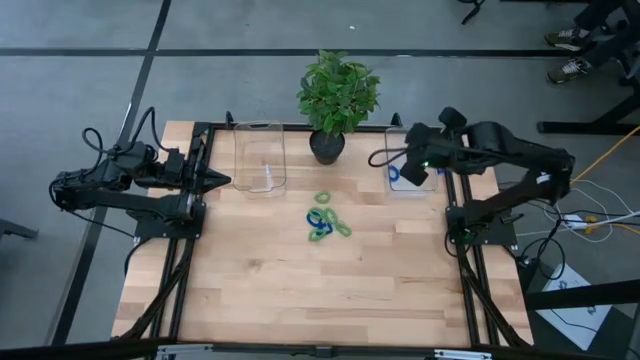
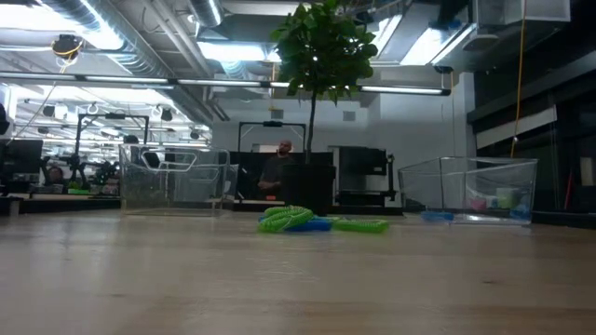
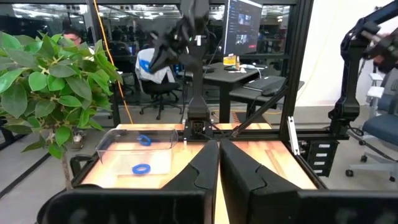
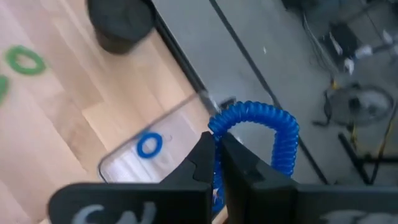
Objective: Sort spring keychains
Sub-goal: Put the blue spring keychain into the right transparent bin
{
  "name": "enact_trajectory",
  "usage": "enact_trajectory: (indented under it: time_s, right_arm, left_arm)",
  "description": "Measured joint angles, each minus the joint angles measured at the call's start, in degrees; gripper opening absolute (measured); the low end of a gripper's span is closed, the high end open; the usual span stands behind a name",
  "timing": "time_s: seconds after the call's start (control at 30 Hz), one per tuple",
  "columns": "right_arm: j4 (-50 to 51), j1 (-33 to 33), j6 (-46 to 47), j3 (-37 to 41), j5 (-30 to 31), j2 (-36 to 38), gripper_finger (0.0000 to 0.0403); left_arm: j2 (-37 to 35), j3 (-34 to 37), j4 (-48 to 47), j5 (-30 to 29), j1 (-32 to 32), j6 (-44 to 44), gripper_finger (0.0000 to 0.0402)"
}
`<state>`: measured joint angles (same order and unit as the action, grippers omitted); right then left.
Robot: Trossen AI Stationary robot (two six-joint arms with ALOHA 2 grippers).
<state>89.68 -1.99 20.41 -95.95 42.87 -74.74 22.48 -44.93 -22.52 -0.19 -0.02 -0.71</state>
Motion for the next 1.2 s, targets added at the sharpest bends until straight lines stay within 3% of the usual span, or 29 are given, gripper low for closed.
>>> enact_trajectory:
  time_s: [0.3,0.67,0.97,1.2]
  right_arm:
    - [-5.76,-3.28,8.39,17.84,-0.06,7.17,0.0024]
    - [-17.87,-7.97,8.57,31.14,-0.41,10.82,0.0026]
    - [-24.8,-11.33,5.4,36.81,-4.92,10.78,0.0037]
    - [-25.41,-13.09,4.81,37.1,-4.95,10.78,0.0088]
  left_arm:
    - [0.0,0.0,0.0,-0.02,0.01,0.0,0.0009]
    - [0.0,0.0,0.0,0.0,-0.01,-0.01,0.0008]
    - [0.0,0.0,0.0,-0.01,0.0,0.0,0.0012]
    - [0.0,0.0,0.0,0.0,0.01,0.0,0.0009]
